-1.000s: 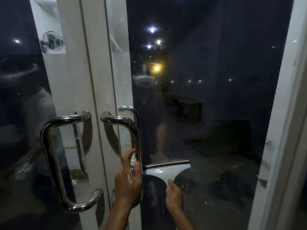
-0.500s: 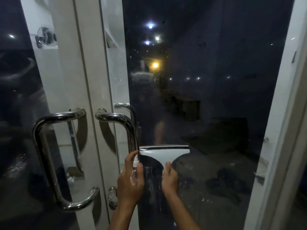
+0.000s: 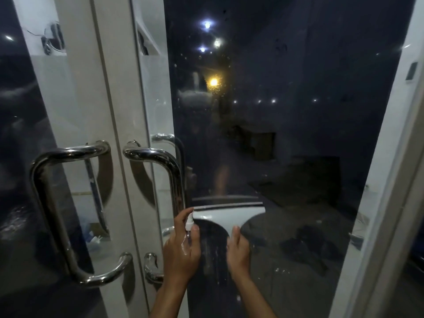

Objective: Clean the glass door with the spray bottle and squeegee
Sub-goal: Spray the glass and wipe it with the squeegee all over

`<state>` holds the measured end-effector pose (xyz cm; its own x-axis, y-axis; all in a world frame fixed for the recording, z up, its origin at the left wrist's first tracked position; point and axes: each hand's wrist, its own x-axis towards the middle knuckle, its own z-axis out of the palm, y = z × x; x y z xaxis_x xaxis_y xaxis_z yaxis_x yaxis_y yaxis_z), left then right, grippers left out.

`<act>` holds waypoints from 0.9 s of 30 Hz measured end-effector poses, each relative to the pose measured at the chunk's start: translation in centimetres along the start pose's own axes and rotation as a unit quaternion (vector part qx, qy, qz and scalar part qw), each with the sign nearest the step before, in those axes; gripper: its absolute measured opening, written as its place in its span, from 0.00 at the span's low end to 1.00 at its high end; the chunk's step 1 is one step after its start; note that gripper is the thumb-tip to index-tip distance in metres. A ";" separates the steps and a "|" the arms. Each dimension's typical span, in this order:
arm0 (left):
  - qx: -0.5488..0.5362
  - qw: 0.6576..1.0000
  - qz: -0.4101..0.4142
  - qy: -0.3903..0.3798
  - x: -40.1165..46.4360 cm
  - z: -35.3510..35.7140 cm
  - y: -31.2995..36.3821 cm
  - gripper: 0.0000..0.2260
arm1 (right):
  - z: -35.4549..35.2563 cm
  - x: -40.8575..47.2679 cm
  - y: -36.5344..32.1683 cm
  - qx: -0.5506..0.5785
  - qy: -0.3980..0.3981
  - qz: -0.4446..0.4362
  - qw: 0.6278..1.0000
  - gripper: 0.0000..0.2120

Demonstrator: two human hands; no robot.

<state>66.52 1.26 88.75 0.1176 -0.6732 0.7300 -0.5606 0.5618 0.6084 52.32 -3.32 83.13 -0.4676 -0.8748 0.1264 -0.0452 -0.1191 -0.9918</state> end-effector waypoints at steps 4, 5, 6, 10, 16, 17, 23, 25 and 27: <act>0.002 1.000 0.007 -0.005 0.4 0.6 0.5 0.16 | 1.7 1.5 -4.2 0.040 0.003 -0.022 0.999 0.24; 0.000 1.000 0.012 -0.005 0.4 0.8 0.6 0.16 | 1.8 1.6 -3.8 0.037 0.003 -0.007 0.999 0.25; -0.003 1.000 0.016 -0.005 0.4 0.9 0.7 0.16 | 1.5 1.5 -2.8 0.027 0.004 0.014 1.000 0.25; -0.014 1.000 0.013 0.004 -0.1 1.3 0.8 0.17 | -0.3 0.1 2.9 -0.066 0.032 0.097 0.993 0.28; -0.007 1.000 0.008 -0.004 -0.9 2.1 1.0 0.17 | -2.6 -1.1 6.4 -0.062 0.042 0.127 0.989 0.31; -0.006 1.000 0.005 -0.003 -1.0 2.2 1.0 0.17 | -2.7 -1.2 5.9 -0.044 0.052 0.120 0.990 0.31; 0.003 1.000 -0.011 -0.013 -0.8 2.6 1.6 0.17 | -0.4 0.7 -1.7 0.091 0.047 0.019 0.995 0.26; -0.004 1.000 -0.013 -0.017 -0.7 2.7 1.6 0.17 | 0.3 1.7 -2.6 0.066 0.066 0.006 0.996 0.29; -0.012 1.000 -0.012 -0.016 -0.6 2.7 1.7 0.17 | 0.6 2.0 -2.0 0.031 0.090 0.024 0.995 0.32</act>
<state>63.33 1.28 88.52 0.1034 -0.7014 0.7052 -0.5375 0.5572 0.6330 51.99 -5.10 85.35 -0.6191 -0.7824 0.0676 0.0332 -0.1121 -0.9931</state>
